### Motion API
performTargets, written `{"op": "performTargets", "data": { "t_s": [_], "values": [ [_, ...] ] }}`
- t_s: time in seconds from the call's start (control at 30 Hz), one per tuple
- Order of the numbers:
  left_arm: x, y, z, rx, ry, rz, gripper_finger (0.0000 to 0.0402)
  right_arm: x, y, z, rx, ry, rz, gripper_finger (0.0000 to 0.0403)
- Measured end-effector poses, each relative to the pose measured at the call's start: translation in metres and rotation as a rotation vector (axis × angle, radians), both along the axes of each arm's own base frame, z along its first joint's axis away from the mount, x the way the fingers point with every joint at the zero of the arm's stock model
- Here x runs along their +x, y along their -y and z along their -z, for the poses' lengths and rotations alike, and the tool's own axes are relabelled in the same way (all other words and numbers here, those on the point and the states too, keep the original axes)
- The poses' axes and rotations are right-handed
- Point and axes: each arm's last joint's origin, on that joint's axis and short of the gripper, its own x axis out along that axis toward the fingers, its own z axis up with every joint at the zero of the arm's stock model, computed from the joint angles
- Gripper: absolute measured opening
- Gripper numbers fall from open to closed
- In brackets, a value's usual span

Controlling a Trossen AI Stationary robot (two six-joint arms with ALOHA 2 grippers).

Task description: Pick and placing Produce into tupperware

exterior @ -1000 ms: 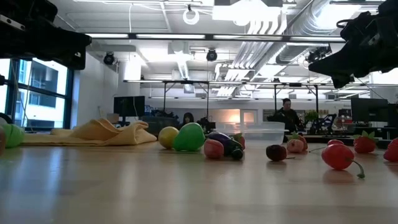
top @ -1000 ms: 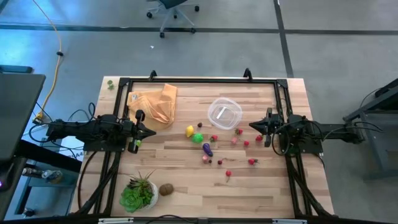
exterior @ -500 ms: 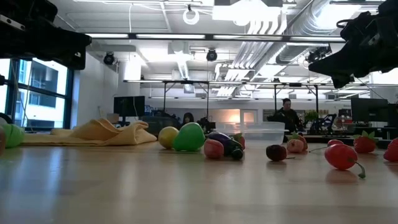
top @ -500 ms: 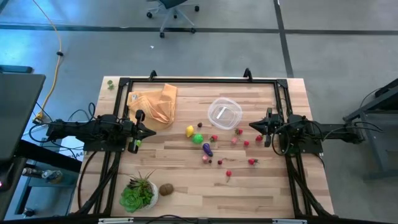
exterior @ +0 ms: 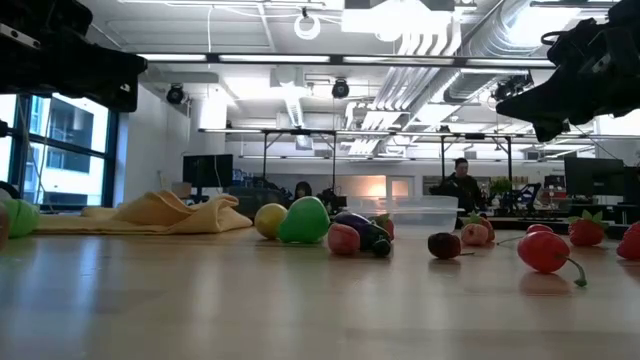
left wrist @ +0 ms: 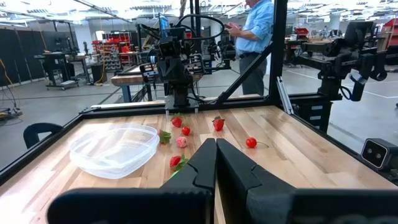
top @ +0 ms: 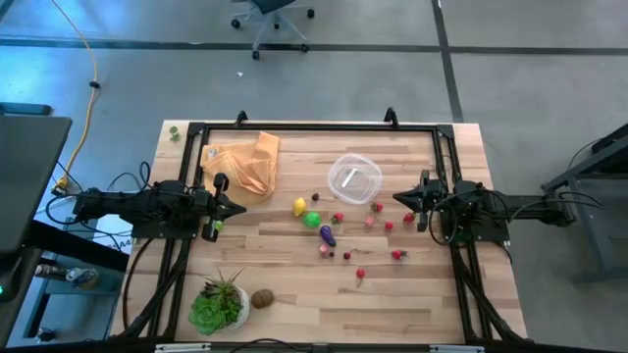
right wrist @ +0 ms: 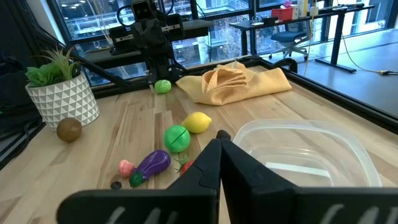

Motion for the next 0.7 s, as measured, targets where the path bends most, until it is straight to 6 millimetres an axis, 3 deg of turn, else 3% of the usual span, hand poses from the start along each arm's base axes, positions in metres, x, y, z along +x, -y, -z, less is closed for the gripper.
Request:
{"op": "performTargets", "data": {
  "t_s": [0.5,0.7],
  "values": [
    [-0.0001,-0.0018,-0.0017,0.023,0.017,-0.061,0.0003,0.0,0.0,-0.0001,0.002,0.001,0.0,0.0],
    [-0.0002,-0.002,-0.0029,0.024,0.029,-0.07,0.0003,0.0002,0.0,-0.002,0.153,0.047,0.015,0.0]
  ]
}}
